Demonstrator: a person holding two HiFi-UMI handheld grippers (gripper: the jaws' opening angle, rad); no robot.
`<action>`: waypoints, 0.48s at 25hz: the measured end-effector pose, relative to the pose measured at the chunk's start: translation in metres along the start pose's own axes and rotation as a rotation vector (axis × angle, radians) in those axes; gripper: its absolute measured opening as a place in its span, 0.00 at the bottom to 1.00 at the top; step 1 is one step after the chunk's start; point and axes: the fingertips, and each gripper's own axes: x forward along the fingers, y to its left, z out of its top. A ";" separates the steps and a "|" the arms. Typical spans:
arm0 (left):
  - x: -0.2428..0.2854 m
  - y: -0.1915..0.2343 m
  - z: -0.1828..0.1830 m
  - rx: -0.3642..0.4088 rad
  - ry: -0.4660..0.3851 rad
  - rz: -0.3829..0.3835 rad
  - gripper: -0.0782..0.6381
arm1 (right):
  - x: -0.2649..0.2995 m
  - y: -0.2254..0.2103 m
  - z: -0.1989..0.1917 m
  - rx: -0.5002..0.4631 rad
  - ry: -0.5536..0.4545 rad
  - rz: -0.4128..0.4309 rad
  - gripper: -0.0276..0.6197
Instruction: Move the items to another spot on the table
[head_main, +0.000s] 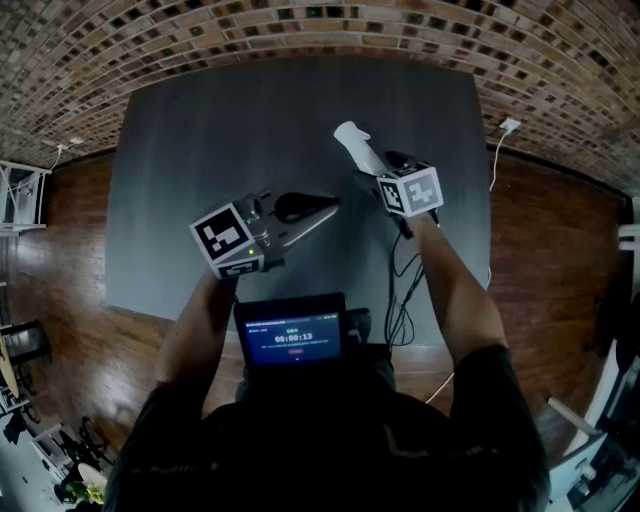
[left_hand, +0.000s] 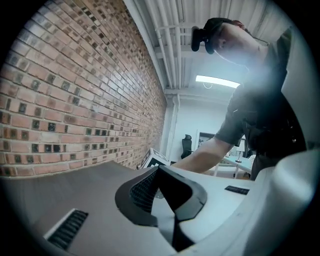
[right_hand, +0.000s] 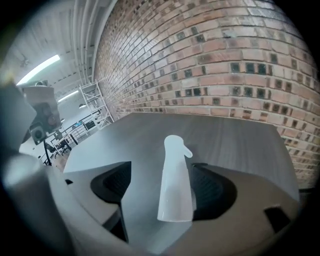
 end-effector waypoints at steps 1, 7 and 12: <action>-0.003 -0.004 0.003 0.005 -0.009 0.004 0.10 | -0.006 0.002 0.003 0.000 -0.013 -0.006 0.64; -0.024 -0.030 0.020 0.029 -0.048 -0.012 0.10 | -0.043 0.019 0.012 0.019 -0.095 -0.034 0.57; -0.046 -0.063 0.033 0.074 -0.049 -0.042 0.10 | -0.086 0.054 0.026 0.026 -0.211 -0.036 0.37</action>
